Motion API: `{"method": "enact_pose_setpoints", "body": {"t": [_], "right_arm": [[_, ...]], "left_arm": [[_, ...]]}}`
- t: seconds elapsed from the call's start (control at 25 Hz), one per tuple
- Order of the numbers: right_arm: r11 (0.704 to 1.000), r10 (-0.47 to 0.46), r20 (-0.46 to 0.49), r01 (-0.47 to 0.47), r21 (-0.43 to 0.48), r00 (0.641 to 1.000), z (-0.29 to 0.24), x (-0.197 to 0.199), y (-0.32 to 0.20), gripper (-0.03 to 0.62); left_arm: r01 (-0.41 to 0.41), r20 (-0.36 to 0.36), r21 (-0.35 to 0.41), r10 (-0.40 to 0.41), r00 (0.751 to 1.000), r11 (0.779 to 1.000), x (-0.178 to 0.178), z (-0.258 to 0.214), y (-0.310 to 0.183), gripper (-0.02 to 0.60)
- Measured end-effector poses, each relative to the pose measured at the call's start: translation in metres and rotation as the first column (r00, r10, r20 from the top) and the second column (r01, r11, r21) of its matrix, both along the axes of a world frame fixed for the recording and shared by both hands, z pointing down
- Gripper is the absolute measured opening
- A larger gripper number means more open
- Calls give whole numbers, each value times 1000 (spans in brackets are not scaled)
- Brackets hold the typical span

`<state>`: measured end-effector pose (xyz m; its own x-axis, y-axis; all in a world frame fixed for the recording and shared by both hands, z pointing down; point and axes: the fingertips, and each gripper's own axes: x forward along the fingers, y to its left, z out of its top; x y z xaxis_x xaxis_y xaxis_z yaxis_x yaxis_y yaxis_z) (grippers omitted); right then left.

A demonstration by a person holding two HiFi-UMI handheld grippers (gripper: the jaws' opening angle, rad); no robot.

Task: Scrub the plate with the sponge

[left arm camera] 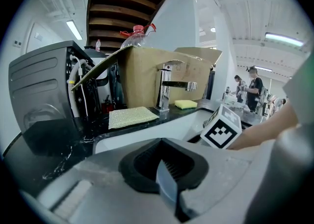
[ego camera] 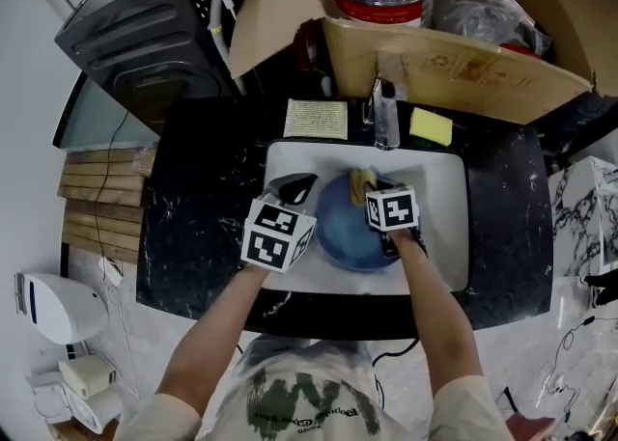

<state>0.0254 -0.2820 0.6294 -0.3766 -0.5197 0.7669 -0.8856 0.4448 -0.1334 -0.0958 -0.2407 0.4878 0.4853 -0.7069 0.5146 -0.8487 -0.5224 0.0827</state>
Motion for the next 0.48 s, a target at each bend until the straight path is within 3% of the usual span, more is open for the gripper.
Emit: {"method": "enact_pose_setpoints", "body": {"t": [0.48], "right_arm": [[998, 39, -104, -43, -38, 994, -5, 36, 7, 72]], "left_arm": [[-11, -13, 4, 12, 1000, 1000, 2, -4, 0, 2]]}}
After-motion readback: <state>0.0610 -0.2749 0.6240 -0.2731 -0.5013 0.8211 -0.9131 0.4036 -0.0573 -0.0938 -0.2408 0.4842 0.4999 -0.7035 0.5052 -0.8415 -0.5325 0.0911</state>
